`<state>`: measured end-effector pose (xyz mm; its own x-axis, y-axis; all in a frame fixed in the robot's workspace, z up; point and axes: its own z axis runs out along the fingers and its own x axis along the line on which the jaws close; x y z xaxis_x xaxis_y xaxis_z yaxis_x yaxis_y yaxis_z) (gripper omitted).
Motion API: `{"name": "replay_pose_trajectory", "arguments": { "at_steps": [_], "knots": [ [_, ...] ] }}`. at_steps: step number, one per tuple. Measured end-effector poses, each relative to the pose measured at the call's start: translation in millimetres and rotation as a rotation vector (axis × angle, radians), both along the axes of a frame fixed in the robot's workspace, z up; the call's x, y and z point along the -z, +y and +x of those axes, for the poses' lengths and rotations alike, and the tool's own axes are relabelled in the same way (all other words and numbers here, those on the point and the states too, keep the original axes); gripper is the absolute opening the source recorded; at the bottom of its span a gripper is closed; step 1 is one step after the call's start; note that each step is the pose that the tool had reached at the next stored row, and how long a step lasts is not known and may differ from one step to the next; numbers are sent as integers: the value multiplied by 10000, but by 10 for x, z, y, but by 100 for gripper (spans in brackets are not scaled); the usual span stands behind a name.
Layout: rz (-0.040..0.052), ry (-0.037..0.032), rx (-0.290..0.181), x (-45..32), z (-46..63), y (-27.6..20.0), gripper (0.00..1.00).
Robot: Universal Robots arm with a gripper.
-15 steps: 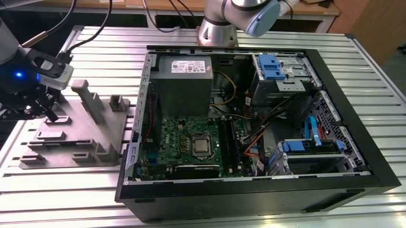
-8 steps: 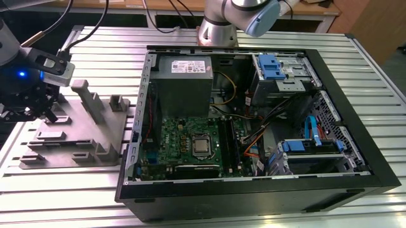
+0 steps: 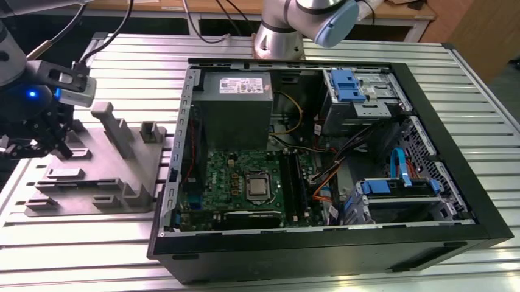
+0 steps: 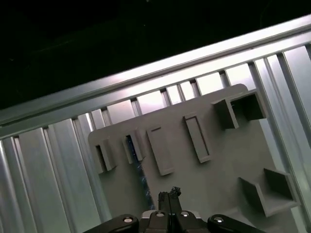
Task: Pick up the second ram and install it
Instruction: 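Pick up the second ram and move it above second insertion slot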
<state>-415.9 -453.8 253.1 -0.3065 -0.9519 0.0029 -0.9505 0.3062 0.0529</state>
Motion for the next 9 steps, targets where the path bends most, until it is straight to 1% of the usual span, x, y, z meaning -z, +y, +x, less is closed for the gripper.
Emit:
{"name": "replay_pose_trajectory", "arguments": {
  "at_steps": [9],
  "knots": [
    [-5,19,-1646,37,0,0,10]
  ]
}}
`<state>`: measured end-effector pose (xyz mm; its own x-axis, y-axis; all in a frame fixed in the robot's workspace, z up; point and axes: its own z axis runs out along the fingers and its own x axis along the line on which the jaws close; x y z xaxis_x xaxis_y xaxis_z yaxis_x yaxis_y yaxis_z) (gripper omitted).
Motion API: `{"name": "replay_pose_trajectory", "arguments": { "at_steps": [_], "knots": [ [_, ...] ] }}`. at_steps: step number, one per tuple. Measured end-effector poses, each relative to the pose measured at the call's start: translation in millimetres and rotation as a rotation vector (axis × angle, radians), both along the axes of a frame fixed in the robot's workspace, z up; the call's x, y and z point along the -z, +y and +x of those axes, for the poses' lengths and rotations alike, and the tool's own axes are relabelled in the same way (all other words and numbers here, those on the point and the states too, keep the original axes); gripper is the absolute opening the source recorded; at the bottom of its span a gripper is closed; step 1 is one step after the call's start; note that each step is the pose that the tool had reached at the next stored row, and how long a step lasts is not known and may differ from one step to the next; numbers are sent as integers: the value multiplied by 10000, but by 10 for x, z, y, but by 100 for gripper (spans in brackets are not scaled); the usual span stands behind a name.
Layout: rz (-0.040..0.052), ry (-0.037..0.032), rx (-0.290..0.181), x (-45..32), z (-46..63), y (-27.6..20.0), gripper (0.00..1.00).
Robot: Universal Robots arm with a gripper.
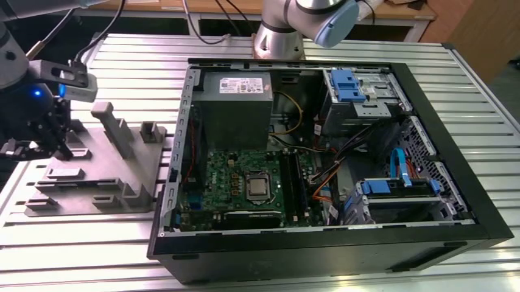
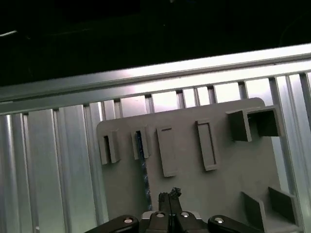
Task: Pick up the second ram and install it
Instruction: 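Pick up the second ram and move it above second insertion slot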
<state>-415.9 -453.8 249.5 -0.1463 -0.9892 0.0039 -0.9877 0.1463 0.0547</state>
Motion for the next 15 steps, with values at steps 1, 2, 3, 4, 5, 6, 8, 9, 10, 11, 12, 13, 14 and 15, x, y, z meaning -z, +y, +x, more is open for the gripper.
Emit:
{"name": "replay_pose_trajectory", "arguments": {
  "at_steps": [1,2,3,4,5,6,8,9,10,11,12,13,14,15],
  "knots": [
    [-1,1,-180,4,0,0,10],
    [0,1,-360,9,0,0,10],
    [0,1,-539,13,0,0,10],
    [0,1,-720,18,0,0,10],
    [-1,2,-896,21,0,0,10],
    [-1,4,-1010,21,0,0,10],
    [-2,3,-1026,21,0,0,10],
    [-1,2,-1030,22,0,0,10],
    [-1,1,-1032,23,0,0,10],
    [4,-11,-1033,26,0,0,10],
    [12,-39,-1045,33,0,0,10],
    [14,-68,-1070,39,-1,0,10],
    [14,-93,-1101,44,-1,-1,10],
    [14,-118,-1136,51,-1,-2,10]
  ]
}}
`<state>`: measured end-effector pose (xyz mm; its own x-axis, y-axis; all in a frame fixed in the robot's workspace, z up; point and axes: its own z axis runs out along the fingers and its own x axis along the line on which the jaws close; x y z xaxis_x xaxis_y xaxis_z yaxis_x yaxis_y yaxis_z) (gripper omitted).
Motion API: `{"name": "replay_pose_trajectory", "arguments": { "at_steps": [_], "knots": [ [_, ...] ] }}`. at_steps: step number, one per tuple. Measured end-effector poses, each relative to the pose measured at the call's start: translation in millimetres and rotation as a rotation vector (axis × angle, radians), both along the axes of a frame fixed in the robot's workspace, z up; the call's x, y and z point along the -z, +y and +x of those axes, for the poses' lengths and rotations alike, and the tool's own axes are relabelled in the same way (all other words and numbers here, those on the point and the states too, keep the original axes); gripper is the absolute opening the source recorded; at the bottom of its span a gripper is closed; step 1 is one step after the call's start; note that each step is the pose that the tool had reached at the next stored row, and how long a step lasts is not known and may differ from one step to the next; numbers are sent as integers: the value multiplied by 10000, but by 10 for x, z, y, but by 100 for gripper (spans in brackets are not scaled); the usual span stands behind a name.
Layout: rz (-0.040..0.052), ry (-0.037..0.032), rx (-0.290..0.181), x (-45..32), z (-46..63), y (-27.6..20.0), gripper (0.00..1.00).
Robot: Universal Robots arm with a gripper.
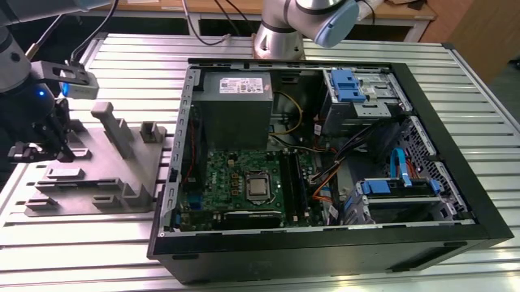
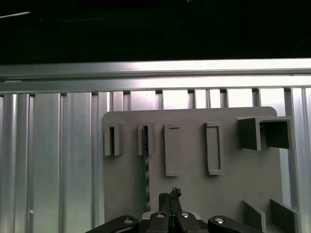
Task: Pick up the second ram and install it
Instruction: 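Pick up the second ram and move it above second insertion slot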
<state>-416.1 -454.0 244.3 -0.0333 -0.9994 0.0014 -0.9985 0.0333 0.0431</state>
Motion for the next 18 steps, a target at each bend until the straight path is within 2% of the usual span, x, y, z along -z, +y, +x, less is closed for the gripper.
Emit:
{"name": "replay_pose_trajectory", "arguments": {
  "at_steps": [3,5,8,12,15,18],
  "knots": [
    [0,-54,-105,24,-3,-15,10],
    [2,-80,-140,37,-8,-47,10],
    [51,-127,-174,55,-10,-93,10],
    [163,-196,-205,78,-11,-149,10],
    [302,-243,-228,91,-12,-184,10],
    [400,-280,-261,112,-12,-219,10]
  ]
}}
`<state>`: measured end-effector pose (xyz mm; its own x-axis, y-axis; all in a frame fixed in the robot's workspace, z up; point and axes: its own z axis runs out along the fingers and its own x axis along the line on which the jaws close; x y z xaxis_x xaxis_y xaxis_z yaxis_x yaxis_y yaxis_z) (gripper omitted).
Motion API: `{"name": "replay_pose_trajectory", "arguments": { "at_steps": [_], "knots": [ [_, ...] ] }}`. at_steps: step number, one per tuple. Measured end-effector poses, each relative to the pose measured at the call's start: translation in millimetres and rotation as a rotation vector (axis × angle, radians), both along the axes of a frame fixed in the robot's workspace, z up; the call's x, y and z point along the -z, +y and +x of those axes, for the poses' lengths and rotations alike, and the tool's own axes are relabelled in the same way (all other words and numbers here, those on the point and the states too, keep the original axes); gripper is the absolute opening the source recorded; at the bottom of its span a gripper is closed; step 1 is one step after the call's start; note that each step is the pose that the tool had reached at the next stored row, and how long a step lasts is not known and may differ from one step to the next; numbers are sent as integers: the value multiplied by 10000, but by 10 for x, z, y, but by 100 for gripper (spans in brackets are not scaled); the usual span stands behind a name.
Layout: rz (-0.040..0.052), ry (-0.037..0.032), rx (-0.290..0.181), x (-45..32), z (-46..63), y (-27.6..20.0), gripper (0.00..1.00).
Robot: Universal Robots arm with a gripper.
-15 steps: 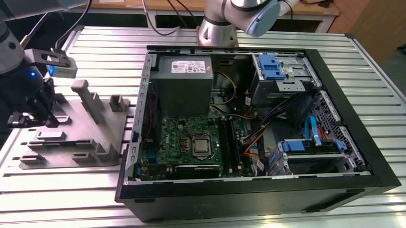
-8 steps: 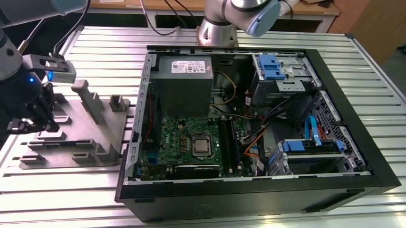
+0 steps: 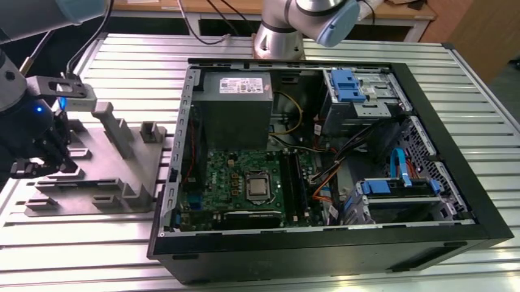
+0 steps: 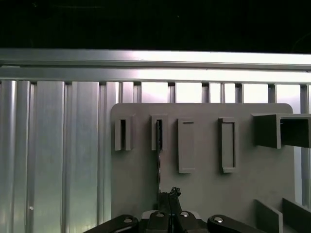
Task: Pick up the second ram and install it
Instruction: 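Pick up the second ram and move it above second insertion slot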
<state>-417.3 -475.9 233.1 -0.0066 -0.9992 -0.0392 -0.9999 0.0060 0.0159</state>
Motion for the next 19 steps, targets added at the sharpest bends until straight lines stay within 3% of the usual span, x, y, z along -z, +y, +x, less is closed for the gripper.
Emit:
{"name": "replay_pose_trajectory", "arguments": {
  "at_steps": [8,11,19],
  "knots": [
    [98,-2,-15,74,0,-87,10],
    [140,-4,-17,102,-1,-94,10],
    [142,-3,-20,176,-46,-95,10]
  ]
}}
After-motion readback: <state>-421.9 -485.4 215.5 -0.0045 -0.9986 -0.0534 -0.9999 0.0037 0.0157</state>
